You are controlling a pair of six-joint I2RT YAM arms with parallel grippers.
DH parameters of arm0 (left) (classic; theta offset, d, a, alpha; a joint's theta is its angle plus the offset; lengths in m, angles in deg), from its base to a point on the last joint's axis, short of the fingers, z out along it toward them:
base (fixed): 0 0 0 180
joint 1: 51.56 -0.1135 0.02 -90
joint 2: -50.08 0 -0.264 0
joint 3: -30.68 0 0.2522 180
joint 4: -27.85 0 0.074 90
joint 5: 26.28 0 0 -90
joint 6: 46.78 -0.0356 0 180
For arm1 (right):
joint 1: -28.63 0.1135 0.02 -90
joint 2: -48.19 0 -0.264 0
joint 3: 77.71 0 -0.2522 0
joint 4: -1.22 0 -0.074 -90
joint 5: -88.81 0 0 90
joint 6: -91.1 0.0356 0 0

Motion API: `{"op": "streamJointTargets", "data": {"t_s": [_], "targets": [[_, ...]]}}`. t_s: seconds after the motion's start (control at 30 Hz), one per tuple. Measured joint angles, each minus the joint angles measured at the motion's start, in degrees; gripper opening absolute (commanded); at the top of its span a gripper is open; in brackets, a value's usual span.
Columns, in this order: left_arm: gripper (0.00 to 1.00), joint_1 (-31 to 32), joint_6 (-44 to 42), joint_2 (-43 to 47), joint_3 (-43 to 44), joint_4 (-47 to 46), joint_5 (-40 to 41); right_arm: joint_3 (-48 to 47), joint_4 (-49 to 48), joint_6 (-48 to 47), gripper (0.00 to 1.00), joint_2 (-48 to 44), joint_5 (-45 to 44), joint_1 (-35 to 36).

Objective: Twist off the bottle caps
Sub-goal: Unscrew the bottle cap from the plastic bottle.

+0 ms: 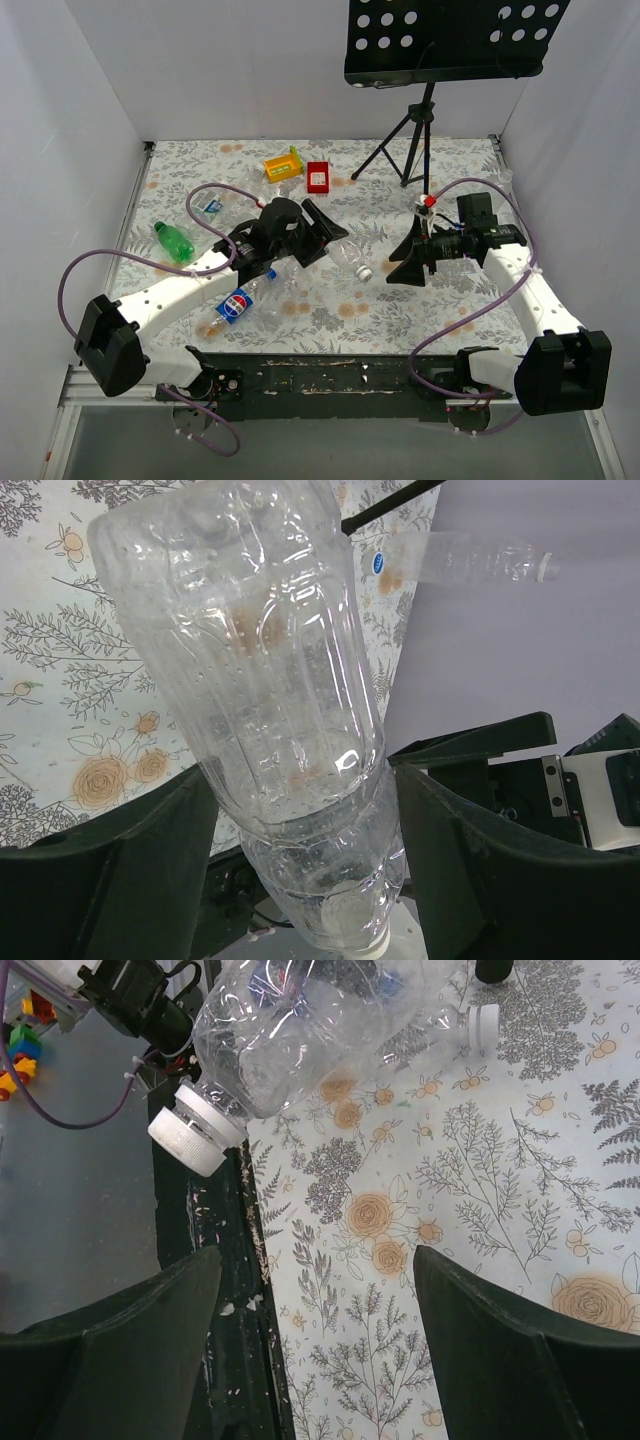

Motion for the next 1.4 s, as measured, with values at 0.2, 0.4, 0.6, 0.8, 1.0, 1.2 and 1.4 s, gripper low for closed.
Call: {"op": "streamJointTargets", "data": {"t_s": [0.2,0.4,0.6,0.8,1.0,1.2,1.4], "targets": [[0.29,0.61,0.22,-1.31,0.0,-0.52,0.09,1.46,-5.88,6.62,0.85,-0.35,-3.23,3.37],[0.29,1.29,0.61,-3.02,0.0,-1.16,0.2,1.77,-11.45,13.55,0.85,-0.28,-6.6,6.38],[0.27,1.77,0.61,-3.37,0.0,-1.18,1.6,1.73,-12.96,17.46,0.86,0.68,-8.76,9.18],[0.26,1.81,0.15,-3.65,0.02,-0.9,4.2,0.57,-12.79,20.92,0.86,0.76,-12.59,9.18],[0.26,1.81,-0.28,-3.76,0.24,0.76,7.17,-0.2,-12.5,21.51,0.86,0.02,-14.16,9.18],[0.25,1.81,-0.26,-3.78,0.26,2.82,9.99,-0.2,-10.91,20.76,0.86,-1.2,-15.28,9.18],[0.24,1.81,0.17,-4.59,0.98,4.31,12.11,-0.2,-9.62,20.5,0.86,-1.42,-14.93,9.18]]}}
